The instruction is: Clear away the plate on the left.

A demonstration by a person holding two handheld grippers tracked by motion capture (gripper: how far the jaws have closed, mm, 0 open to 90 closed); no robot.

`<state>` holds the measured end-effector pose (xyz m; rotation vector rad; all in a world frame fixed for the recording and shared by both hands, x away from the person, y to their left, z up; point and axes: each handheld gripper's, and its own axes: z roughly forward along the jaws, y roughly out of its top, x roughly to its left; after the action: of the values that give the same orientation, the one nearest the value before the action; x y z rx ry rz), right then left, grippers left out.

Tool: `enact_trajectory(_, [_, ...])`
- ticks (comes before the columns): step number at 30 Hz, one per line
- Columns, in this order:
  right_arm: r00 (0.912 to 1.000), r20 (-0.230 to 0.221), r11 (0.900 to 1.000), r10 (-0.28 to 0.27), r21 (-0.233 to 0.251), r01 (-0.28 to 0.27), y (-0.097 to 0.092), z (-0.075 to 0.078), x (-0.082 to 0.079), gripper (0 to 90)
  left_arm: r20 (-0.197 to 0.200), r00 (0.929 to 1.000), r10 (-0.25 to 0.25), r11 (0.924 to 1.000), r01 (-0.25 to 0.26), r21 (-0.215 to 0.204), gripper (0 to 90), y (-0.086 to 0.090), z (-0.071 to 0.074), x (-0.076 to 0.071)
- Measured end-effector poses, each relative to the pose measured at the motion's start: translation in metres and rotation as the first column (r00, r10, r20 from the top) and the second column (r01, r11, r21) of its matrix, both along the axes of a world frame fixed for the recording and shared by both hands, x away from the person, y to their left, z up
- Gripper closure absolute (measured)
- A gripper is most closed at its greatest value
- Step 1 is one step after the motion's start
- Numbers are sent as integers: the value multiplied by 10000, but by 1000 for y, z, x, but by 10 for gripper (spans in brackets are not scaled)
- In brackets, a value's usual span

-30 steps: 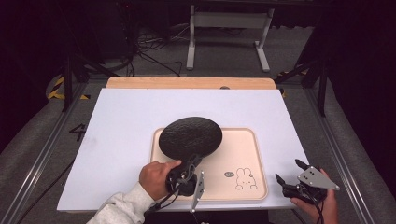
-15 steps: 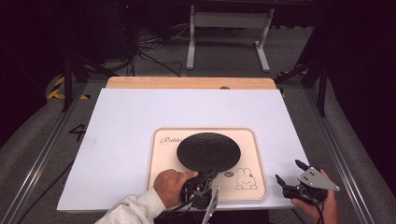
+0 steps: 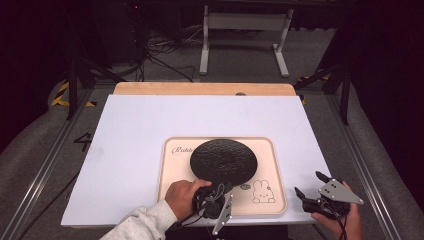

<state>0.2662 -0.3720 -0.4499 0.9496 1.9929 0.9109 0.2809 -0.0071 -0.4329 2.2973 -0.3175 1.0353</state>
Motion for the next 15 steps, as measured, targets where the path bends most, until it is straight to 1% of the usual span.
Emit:
enact_trajectory(1, [10000, 17, 10000, -4, 29, 4, 0, 0, 0, 147, -277, 9996, -2, 10000, 2, 14, 862, 1, -1, 3])
enact_trajectory(4, [10000, 9, 10000, -55, 67, 55, -2, 0, 0, 148, -775, 9969, -114, 9999, 117, 33, 833, 1, -4, 7])
enact_trajectory(5, [10000, 1, 10000, -51, 62, 51, -2, 0, 0, 148, -1006, 9949, -112, 9999, 119, 63, 823, 1, -5, 8])
enact_trajectory(6, [10000, -9, 10000, -37, 41, 37, -2, 0, 0, 148, -1122, 9936, -117, 9998, 131, 116, 813, 0, -7, 9])
enact_trajectory(7, [10000, -14, 10000, -39, 28, 39, -2, 0, 0, 148, -1101, 9938, -133, 9996, 158, 216, 808, 0, -8, 10])
enact_trajectory(9, [10000, -35, 10000, -21, -14, 21, -1, -1, 0, 148, -1484, 9887, -189, 9991, 244, 356, 787, -1, -11, 13])
enact_trajectory(10, [10000, -43, 10000, -21, -15, 21, -1, -1, 0, 148, -1750, 9845, -138, 9992, 202, 348, 774, -1, -12, 14])
enact_trajectory(12, [10000, -25, 10000, -30, -23, 30, -1, -1, 0, 148, -1849, 9826, -179, 9982, 282, 533, 755, -1, -14, 16])
enact_trajectory(13, [10000, -22, 10000, -39, -15, 39, -1, 0, 0, 148, -2028, 9791, -111, 9984, 219, 512, 746, -1, -16, 16])
enact_trajectory(15, [10000, -12, 10000, -58, -15, 58, -1, 0, 0, 148, -2046, 9788, -76, 9981, 201, 591, 731, -1, -16, 16])
